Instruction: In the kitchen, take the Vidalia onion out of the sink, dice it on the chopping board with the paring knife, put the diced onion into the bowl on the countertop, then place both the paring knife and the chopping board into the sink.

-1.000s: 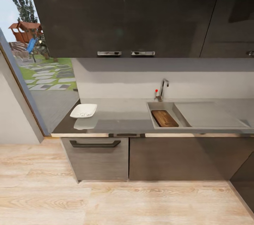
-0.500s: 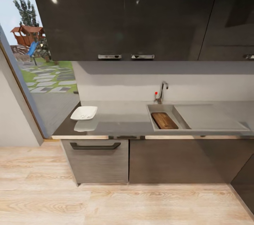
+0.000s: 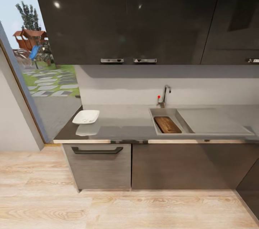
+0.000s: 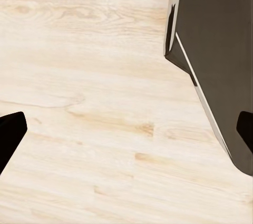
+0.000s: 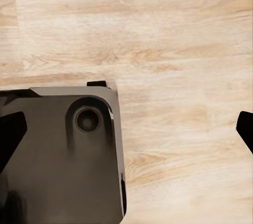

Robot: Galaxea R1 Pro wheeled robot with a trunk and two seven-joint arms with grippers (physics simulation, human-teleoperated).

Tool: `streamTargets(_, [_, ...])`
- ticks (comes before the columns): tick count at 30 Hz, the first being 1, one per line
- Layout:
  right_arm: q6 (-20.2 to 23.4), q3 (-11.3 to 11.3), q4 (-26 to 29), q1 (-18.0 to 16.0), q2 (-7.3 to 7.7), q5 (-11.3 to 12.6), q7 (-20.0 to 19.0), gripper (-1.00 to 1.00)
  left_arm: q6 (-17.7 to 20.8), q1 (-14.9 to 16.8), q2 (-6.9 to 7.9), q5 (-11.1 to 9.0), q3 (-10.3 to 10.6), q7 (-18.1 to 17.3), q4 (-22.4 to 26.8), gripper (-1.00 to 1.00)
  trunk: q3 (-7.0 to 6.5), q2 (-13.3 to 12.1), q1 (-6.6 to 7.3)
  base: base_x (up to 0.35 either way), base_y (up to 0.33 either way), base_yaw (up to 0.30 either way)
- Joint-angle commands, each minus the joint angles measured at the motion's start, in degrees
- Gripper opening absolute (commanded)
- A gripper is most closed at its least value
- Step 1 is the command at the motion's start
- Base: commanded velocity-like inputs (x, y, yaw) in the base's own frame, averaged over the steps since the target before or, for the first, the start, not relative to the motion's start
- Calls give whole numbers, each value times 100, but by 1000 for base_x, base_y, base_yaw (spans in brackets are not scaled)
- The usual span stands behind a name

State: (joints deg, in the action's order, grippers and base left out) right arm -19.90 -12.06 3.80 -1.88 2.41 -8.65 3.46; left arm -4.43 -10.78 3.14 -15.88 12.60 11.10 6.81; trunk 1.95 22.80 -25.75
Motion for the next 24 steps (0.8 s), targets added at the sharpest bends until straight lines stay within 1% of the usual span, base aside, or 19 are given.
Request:
streamTargets(1, [-17, -33, -8, -5, 5, -66, 22, 100, -5, -3, 2, -55, 50, 24, 14, 100, 10, 11, -4, 0, 0, 0])
streamTargets(5, [-10, -33, -11, -5, 2, -58, 23, 100, -5, -3, 2, -55, 50, 24, 14, 100, 8, 11, -4, 0, 0, 0])
streamTargets(11, [-10, -34, -11, -5, -84, -50, 23, 100, -5, -3, 2, -55, 50, 24, 14, 100, 8, 11, -4, 0, 0, 0])
streamTargets(24, [-7, -34, -11, -5, -92, -58, 22, 100, -5, -3, 2, -55, 50, 24, 14, 100, 7, 11, -4, 0, 0, 0])
